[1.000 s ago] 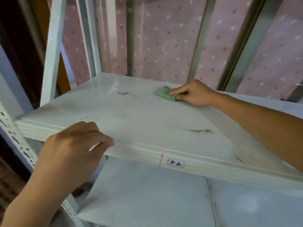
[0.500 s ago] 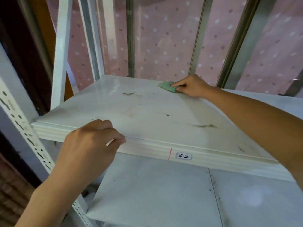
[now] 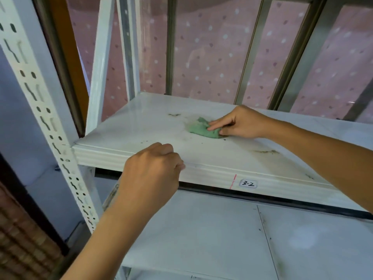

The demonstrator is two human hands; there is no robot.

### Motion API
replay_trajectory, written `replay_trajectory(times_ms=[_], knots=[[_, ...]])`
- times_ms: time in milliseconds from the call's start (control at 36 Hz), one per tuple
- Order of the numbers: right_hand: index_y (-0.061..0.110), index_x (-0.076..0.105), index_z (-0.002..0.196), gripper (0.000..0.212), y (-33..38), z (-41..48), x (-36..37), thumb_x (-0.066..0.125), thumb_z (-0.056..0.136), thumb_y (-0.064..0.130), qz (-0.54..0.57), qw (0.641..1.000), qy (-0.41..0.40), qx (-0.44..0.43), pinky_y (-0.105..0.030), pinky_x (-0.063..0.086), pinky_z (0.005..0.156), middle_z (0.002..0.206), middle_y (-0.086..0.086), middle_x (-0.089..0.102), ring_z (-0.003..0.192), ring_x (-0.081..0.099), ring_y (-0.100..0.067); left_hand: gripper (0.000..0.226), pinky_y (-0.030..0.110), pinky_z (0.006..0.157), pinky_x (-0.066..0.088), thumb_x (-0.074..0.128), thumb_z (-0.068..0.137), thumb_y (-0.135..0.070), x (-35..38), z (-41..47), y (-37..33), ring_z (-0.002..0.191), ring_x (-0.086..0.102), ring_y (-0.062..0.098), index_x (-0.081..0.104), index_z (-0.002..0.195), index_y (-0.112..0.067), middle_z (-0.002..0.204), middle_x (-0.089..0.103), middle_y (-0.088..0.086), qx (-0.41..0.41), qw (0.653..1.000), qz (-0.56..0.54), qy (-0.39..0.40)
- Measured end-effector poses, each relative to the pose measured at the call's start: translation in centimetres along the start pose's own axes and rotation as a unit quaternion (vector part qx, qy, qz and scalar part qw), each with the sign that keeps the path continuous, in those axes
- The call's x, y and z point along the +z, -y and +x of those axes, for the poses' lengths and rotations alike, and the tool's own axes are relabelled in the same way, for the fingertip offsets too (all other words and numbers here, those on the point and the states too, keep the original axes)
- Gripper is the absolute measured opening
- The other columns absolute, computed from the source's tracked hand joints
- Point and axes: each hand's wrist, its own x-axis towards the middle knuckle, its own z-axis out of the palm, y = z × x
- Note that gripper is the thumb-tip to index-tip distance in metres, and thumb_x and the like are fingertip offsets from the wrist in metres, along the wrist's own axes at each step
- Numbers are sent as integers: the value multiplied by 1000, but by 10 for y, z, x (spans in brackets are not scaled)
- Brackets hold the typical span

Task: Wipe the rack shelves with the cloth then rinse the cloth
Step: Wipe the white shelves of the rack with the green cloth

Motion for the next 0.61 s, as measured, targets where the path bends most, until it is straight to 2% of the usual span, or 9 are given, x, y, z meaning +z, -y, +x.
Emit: replay_trajectory(times_ms=[56,139,194,278,444,528,611], knots=[[40,71,113,35,4,4,-2,74,86,18,-13,1000,-15,12,-14,44,100,121,23,65,113,59,9,20,27,38,38,80,74,-4,0,-2,0,57,53,19,74,63,-19,61,55,-5,4,1000,10,2],[47,69,112,33,5,30,-1,72,87,25,-64,995,-65,37,-29,54,89,115,13,72,102,69,-15,24,31,38,38,78,74,-1,2,-6,1,56,48,18,69,59,-18,61,52,-4,9,1000,17,-7],[36,70,117,32,2,52,0,70,88,21,-82,989,-100,73,-23,49,82,118,3,72,101,67,-17,24,32,40,39,77,72,3,4,-10,3,58,47,18,69,60,-17,62,51,-4,13,1000,14,-13],[24,72,118,30,-4,81,-1,68,89,18,-79,975,-146,145,-21,46,95,125,-3,68,108,63,-21,24,32,41,39,78,70,2,4,-14,4,58,44,17,66,59,-17,62,49,-4,17,1000,12,-3],[18,75,113,28,3,124,5,68,87,21,-1,960,-189,208,-25,44,106,127,-2,67,115,61,-25,20,31,43,45,67,84,-10,2,-12,8,60,51,16,76,69,-19,64,55,-4,30,999,-25,2],[17,76,111,27,2,133,5,68,86,9,48,956,-198,211,-24,45,103,125,-3,68,112,62,-23,24,31,43,47,61,85,-13,2,-9,10,60,50,15,76,68,-20,64,56,-4,21,999,-26,10],[18,76,111,29,3,133,2,68,86,6,59,961,-183,197,-16,43,93,124,-2,68,110,61,-20,27,32,42,47,58,87,-19,4,-7,10,62,54,15,77,68,-20,65,59,-5,9,999,-32,9]])
